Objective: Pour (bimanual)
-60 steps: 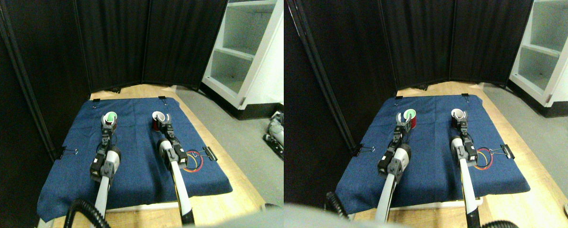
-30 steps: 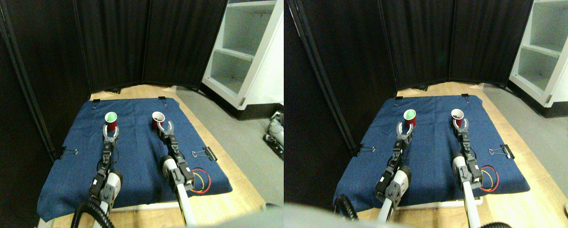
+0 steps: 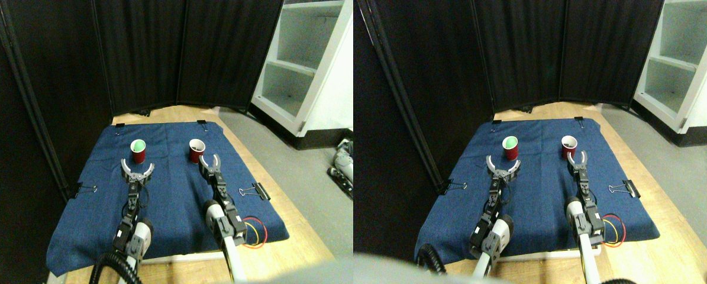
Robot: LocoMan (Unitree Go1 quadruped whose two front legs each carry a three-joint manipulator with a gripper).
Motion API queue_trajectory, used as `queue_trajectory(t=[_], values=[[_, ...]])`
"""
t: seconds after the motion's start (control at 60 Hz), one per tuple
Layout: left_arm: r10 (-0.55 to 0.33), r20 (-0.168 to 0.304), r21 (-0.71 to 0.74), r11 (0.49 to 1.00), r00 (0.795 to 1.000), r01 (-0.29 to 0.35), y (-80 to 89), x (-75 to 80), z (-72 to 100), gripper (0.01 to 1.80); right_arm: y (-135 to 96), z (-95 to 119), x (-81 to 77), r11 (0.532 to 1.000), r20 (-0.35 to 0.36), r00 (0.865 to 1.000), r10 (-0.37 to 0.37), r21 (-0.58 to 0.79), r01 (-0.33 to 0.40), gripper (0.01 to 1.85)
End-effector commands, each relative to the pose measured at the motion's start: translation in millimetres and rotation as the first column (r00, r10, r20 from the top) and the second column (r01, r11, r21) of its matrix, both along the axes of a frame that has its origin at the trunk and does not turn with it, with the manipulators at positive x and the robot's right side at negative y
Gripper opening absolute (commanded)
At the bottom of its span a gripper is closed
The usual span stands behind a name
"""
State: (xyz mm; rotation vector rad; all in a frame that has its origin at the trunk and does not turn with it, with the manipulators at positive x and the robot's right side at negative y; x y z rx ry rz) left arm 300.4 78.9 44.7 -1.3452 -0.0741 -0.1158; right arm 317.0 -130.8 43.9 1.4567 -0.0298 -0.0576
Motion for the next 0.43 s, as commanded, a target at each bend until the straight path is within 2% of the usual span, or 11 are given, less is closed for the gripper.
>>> queue_trajectory(t=[0.017, 0.2, 0.233, 0.317, 0.383, 0.433], values=[[-0.008, 0.04, -0.031, 0.999, 0.999, 0.009, -2.2, 2.4, 2.4, 0.82, 0.1, 9.3, 1.5, 1.0, 0.056, 0.998, -0.006, 0.004, 0.006, 0.33], [-0.023, 0.037, -0.056, 0.998, 0.999, 0.025, -2.4, 5.3, -2.4, 0.83, 1.9, 8.4, 1.5, 0.999, 0.046, 0.998, -0.032, 0.024, 0.031, 0.33], [-0.043, 0.032, -0.034, 0.998, 0.999, 0.044, -0.3, 7.1, -5.0, 1.04, 2.2, 8.1, 1.7, 1.0, 0.053, 0.998, -0.023, 0.018, 0.022, 0.33], [-0.047, 0.022, -0.002, 0.999, 0.999, 0.047, 3.7, 11.9, -10.1, 1.41, 2.8, 7.6, 1.7, 0.999, 0.047, 0.999, -0.027, 0.02, 0.026, 0.33], [-0.007, 0.029, -0.025, 1.0, 1.0, 0.007, 4.1, 13.4, -11.6, 1.31, 2.9, 7.6, 1.3, 1.0, 0.046, 0.999, -0.023, 0.015, 0.022, 0.33], [0.057, 0.042, -0.069, 0.996, 0.998, -0.054, 4.8, 14.3, -12.6, 1.04, 2.5, 7.9, 1.7, 1.0, 0.052, 0.999, -0.013, 0.018, 0.012, 0.33]])
